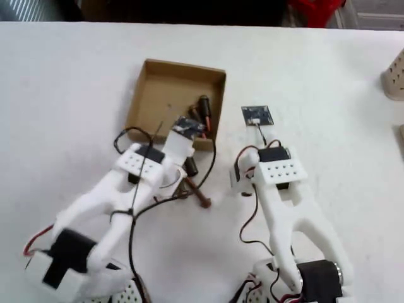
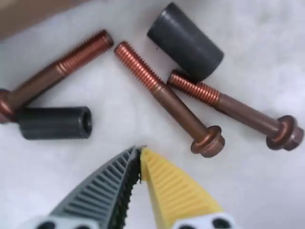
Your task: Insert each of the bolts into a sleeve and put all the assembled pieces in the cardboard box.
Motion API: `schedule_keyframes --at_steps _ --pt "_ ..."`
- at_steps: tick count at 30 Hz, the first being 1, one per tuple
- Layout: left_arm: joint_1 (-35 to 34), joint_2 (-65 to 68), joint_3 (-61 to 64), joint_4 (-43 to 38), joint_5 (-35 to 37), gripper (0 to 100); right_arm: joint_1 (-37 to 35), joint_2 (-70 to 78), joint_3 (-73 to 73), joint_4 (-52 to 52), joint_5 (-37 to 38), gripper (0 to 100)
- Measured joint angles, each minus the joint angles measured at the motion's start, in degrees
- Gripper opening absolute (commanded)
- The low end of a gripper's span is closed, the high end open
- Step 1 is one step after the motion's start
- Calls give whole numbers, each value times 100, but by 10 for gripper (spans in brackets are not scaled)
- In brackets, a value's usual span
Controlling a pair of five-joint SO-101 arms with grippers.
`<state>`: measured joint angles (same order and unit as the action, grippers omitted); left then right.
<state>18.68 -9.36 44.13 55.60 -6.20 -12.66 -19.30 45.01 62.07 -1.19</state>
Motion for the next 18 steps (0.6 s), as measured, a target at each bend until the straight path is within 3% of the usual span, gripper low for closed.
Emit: schedule_keyframes --at_steps 5,11,15,18 --pt "26 -1116 396 149 -2207 120 9 0 0 0 0 18" --pt "-62 -1301 413 97 -3745 124 352 0 0 0 114 18" --pt "-44 -1240 686 -387 -4923 124 976 -9 123 -158 923 18" --pt "79 -1081 774 -747 -5363 124 1495 -9 510 -545 1257 18"
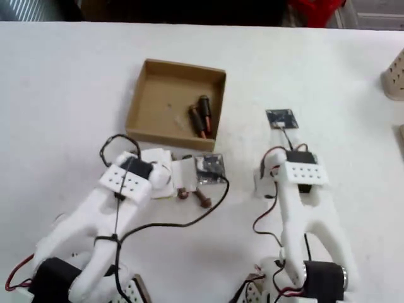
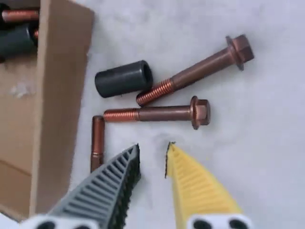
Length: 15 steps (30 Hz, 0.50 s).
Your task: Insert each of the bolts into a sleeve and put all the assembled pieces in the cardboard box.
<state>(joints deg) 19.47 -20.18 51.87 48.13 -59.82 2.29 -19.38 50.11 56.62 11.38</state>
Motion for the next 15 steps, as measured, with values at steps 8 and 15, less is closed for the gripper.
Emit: schedule_keyframes --at_steps 8,15 --pt "132 536 0 -703 -624 137 1134 0 141 -334 70 18" --pt "132 870 -18 -1064 -1301 143 1143 0 141 -334 70 18"
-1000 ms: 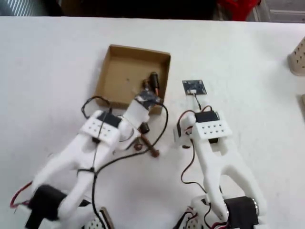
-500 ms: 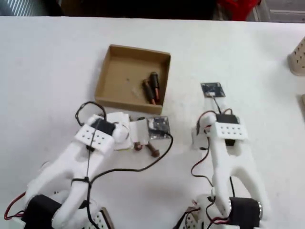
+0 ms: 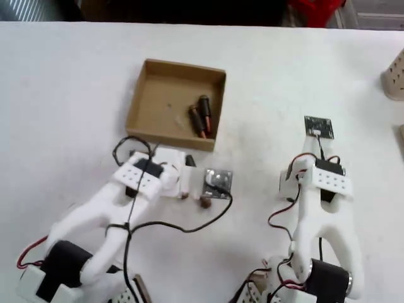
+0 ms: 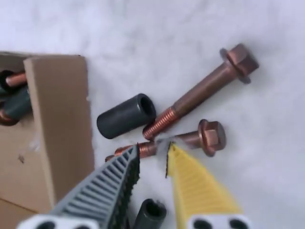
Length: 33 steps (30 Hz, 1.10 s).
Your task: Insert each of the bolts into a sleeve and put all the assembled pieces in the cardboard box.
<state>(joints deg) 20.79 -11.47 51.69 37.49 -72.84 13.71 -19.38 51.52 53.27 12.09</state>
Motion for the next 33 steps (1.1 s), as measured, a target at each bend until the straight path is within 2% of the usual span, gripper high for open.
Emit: schedule_keyframes --at_steps 7,16,30,33 --pt "-35 527 -519 316 -624 143 0 0 44 -114 9 18" --pt "-378 932 -1248 1908 -2092 143 0 0 88 -211 9 18" --pt "-387 1046 -1319 2004 -2224 143 0 0 88 -211 9 18" --pt "-229 1055 -1319 1670 -1829 142 0 0 88 -211 9 18"
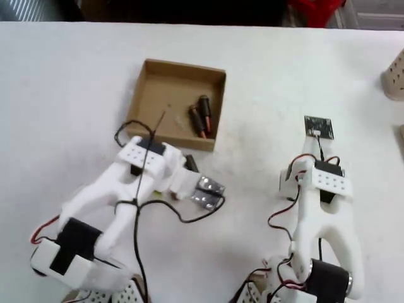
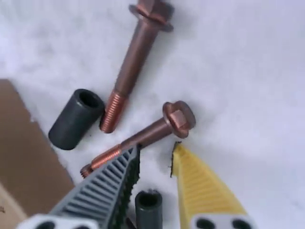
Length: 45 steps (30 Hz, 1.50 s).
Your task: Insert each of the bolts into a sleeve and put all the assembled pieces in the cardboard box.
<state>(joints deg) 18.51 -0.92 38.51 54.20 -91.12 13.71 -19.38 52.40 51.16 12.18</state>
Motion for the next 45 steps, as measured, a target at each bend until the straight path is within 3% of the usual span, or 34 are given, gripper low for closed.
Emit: schedule_keyframes --at_steps 5,19,23,30,42,45 --pt "273 0 105 -396 580 142 0 0 0 0 0 18" --pt "325 44 132 -589 765 142 0 0 0 0 0 18" --pt "334 422 -220 -642 1380 142 0 0 0 0 0 18" --pt "352 1275 -1389 334 1530 107 0 0 0 0 0 18" --pt "404 1327 -1486 695 1327 98 0 0 9 -79 0 18" --pt "422 1327 -1512 695 1565 98 9 0 53 -167 0 18"
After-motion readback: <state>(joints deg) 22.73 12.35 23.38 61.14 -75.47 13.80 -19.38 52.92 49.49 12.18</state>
